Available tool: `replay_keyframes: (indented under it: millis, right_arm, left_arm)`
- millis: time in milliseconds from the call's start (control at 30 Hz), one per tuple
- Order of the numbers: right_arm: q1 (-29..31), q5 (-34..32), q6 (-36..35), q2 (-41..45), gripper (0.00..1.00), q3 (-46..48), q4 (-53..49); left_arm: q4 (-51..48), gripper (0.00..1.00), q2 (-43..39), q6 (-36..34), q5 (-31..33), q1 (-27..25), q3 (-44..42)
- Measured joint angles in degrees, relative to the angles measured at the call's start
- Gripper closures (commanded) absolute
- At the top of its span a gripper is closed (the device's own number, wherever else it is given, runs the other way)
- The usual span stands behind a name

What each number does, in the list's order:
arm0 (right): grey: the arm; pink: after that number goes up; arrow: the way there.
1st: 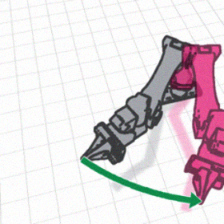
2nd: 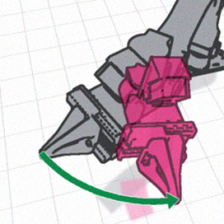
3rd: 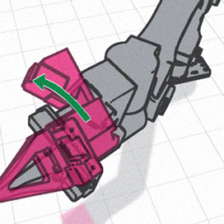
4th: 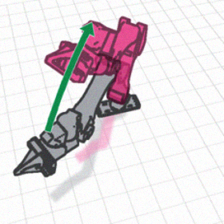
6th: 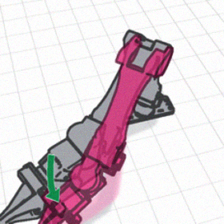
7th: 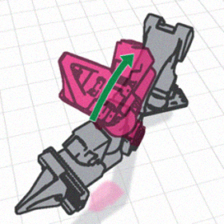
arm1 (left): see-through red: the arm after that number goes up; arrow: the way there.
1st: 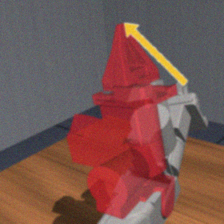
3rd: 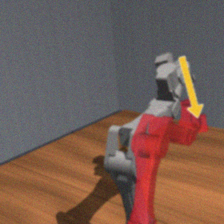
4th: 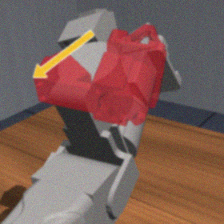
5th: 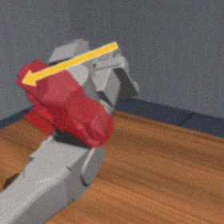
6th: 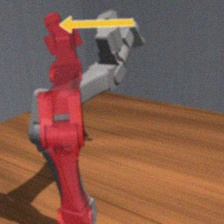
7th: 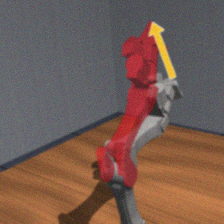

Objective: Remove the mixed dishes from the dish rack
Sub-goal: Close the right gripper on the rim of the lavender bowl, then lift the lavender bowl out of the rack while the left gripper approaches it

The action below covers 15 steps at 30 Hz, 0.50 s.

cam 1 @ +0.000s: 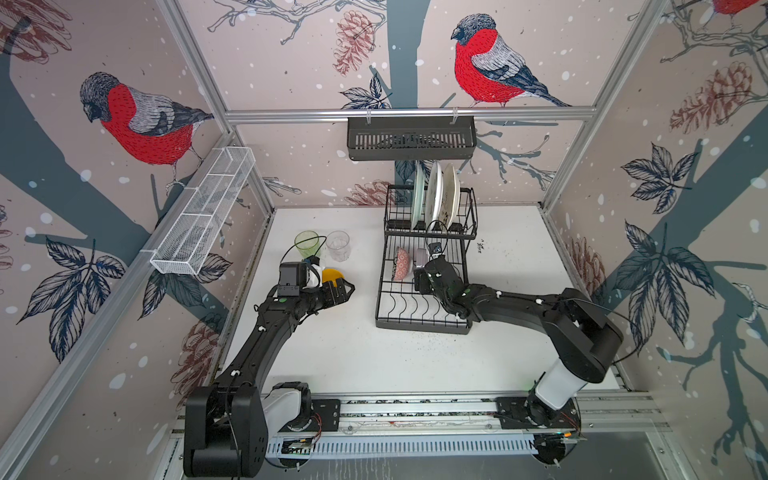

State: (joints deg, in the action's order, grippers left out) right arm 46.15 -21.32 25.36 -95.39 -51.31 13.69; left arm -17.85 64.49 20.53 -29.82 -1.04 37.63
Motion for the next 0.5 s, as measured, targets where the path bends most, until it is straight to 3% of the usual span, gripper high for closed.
replay_keyframes:
  millis: [500]
  right_arm:
    - [0.4, 1.9, 3.5, 9.6, 0.48, 6.7, -0.2]
  left_arm:
    - [1.0, 0.03, -2.6, 0.1, -0.1, 0.0, -0.9]
